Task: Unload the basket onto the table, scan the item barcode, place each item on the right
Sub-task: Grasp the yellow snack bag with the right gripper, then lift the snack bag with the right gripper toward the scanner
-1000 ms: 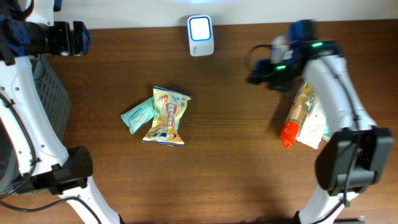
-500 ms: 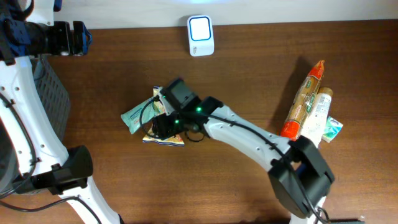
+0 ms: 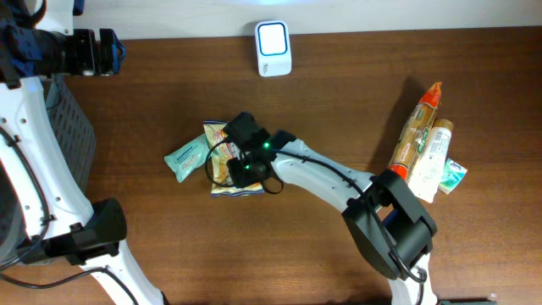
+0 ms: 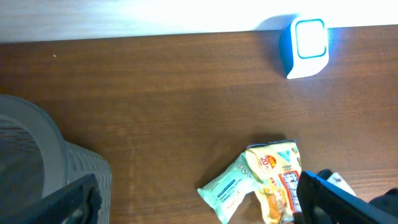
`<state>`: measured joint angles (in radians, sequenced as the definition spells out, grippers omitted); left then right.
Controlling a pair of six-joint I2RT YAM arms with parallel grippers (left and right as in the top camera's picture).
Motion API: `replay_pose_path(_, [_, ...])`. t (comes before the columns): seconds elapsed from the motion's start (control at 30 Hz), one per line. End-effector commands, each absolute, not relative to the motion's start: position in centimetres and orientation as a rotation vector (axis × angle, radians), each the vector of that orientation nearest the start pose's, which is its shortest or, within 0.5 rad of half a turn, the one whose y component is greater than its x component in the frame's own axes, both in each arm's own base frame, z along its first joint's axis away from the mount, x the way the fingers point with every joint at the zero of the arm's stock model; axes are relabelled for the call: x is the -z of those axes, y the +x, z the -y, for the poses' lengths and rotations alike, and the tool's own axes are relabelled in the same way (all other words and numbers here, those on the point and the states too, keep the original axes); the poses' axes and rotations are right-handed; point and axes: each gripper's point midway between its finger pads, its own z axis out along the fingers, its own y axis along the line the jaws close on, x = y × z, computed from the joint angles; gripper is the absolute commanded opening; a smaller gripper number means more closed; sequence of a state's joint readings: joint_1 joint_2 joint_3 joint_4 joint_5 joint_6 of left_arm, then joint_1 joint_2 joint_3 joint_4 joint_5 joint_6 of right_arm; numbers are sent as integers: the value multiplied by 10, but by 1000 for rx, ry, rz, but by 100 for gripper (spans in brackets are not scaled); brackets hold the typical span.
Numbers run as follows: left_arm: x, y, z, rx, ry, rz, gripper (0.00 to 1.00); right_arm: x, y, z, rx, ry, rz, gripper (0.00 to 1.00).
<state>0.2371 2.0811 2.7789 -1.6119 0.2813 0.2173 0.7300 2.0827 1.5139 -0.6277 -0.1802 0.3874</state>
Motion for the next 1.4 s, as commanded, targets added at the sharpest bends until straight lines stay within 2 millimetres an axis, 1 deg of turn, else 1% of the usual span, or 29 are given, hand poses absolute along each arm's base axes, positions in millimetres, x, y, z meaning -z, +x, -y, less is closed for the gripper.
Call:
replay_pose_path(0.0, [-363, 441, -57, 150, 103, -2424, 99, -32, 349, -324, -478, -495, -2845, 10])
replay_pose_path(0.03, [-363, 441, -57, 150, 104, -2424, 99, -33, 351, -319, -472, -481, -2855, 9])
replay_pose_path(0.1, [-363, 441, -57, 150, 103, -2424, 99, -41, 357, -302, -459, -550, -2856, 8])
replay_pose_path(0.2, [-363, 441, -57, 150, 103, -2424, 99, -56, 369, -262, -384, -802, -2827, 9])
replay_pose_path(0.27, [-363, 441, -57, 150, 104, -2424, 99, -55, 379, -234, -333, -992, -2772, 10])
replay_pose_path(0.3, [-363, 441, -57, 150, 104, -2424, 99, -55, 385, -223, -320, -1036, -2749, 9])
replay_pose_path(0.37, [-363, 441, -57, 150, 104, -2424, 99, -55, 393, -210, -303, -1092, -2713, 9])
replay_pose_path(0.4, [-363, 441, -57, 150, 103, -2424, 99, -55, 394, -206, -294, -1135, -2693, 12])
replay_pose_path(0.47, [-363, 441, -57, 150, 103, -2424, 99, -54, 395, -199, -241, -1312, -2611, 23])
replay_pose_path(0.5, [-363, 441, -57, 150, 104, -2424, 99, -53, 396, -193, -182, -1469, -2533, 35])
replay_pose_path(0.53, [-363, 441, -57, 150, 104, -2424, 99, -52, 399, -187, -114, -1552, -2487, 38])
replay_pose_path(0.6, [-363, 441, -57, 150, 103, -2424, 99, -52, 405, -179, -5, -1700, -2392, 39])
replay_pose_path(0.63, [-363, 441, -57, 150, 104, -2425, 99, -53, 409, -179, 21, -1759, -2333, 39])
replay_pose_path(0.67, [-363, 441, -57, 150, 104, -2424, 99, -55, 416, -183, 35, -1762, -2287, 39])
replay_pose_path(0.77, [-363, 441, -57, 150, 103, -2424, 99, -61, 422, -193, 27, -1727, -2264, 38])
replay_pose_path(0.83, [-363, 441, -57, 150, 104, -2424, 99, -73, 428, -202, 14, -1618, -2304, 38])
replay_pose_path(0.9, [-363, 441, -57, 150, 104, -2424, 99, -100, 438, -216, -10, -1471, -2341, 39])
replay_pose_path(0.97, [-363, 441, -57, 150, 103, -2424, 99, -124, 440, -229, -42, -1353, -2372, 38])
replay_pose_path(1.03, [-363, 441, -57, 150, 103, -2424, 99, -138, 435, -252, -94, -1328, -2352, 39])
replay_pose_path(1.07, [-363, 441, -57, 150, 103, -2424, 99, -138, 424, -274, -130, -1379, -2315, 45])
replay_pose_path(1.1, [-363, 441, -57, 150, 104, -2424, 99, -134, 417, -286, -133, -1414, -2299, 51])
replay_pose_path(1.13, [-363, 441, -57, 150, 104, -2424, 99, -130, 408, -302, -146, -1458, -2276, 68])
replay_pose_path(1.17, [-363, 441, -57, 150, 104, -2424, 99, -127, 400, -313, -157, -1491, -2265, 99])
replay_pose_path(1.2, [-363, 441, -57, 150, 104, -2424, 99, -125, 393, -320, -183, -1515, -2258, 99])
replay_pose_path(1.23, [-363, 441, -57, 150, 104, -2424, 99, -127, 379, -338, -300, -1551, -2227, 99])
replay_pose_path(1.27, [-363, 441, -57, 150, 103, -2424, 99, -128, 377, -342, -328, -1554, -2213, 99])
replay_pose_path(1.3, [-363, 441, -57, 150, 104, -2424, 99, -129, 379, -343, -323, -1549, -2204, 99])
replay_pose_path(1.33, [-363, 441, -57, 150, 103, -2424, 99, -125, 392, -340, -241, -1523, -2199, 90])
replay_pose_path(1.37, [-363, 441, -57, 150, 104, -2425, 99, -121, 408, -333, -131, -1460, -2218, 87])
